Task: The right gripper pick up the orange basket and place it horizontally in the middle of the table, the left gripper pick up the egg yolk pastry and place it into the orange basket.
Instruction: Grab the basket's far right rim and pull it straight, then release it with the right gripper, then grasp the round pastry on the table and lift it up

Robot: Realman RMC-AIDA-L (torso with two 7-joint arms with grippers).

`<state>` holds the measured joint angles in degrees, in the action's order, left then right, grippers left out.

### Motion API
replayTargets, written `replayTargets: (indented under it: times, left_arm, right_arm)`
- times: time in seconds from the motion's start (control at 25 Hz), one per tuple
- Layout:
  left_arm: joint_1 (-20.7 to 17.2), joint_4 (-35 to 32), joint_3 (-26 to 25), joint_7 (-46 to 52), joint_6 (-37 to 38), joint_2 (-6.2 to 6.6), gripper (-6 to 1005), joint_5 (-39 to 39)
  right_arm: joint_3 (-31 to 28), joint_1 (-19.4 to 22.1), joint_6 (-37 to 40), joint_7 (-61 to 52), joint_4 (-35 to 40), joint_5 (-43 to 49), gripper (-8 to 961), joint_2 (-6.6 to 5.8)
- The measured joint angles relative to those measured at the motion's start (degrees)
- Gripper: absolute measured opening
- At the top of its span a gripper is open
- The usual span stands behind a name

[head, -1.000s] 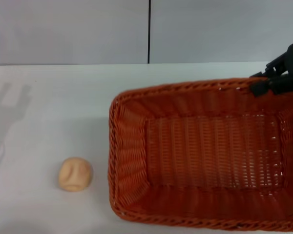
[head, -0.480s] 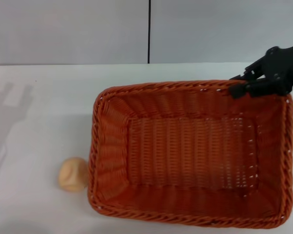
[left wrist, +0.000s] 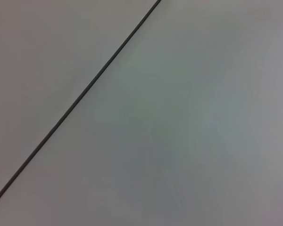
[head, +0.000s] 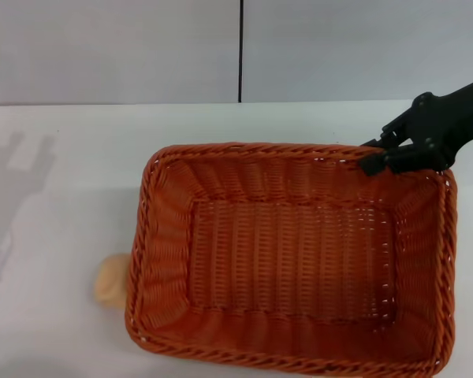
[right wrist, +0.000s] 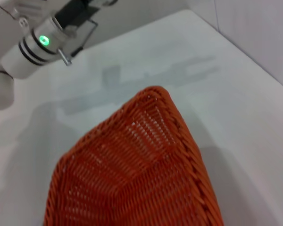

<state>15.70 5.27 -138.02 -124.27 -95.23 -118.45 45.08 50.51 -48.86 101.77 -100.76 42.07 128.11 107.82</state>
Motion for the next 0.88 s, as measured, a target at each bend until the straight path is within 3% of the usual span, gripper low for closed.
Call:
replayTargets:
  times: [0.44, 0.72, 0.88]
  left_arm:
    - [0.7, 0.0, 0.1, 0.0, 0.3, -0.02, 666, 0.0]
    - [1.6, -0.7, 0.3, -0.4, 1.4, -0.03, 665, 0.0]
    - [1.9, -0.7, 0.4, -0.4, 1.9, -0.03, 665, 0.0]
  right_arm:
    - [0.1, -0.1, -4.3, 0.5, -0.4, 1.8, 209, 0.26]
    - [-3.0, 1.0, -11.0, 2.3, 0.3, -0.8, 219, 1.99]
    - [-5.2, 2.4, -15.1, 6.0, 0.2, -6.0, 382, 2.87]
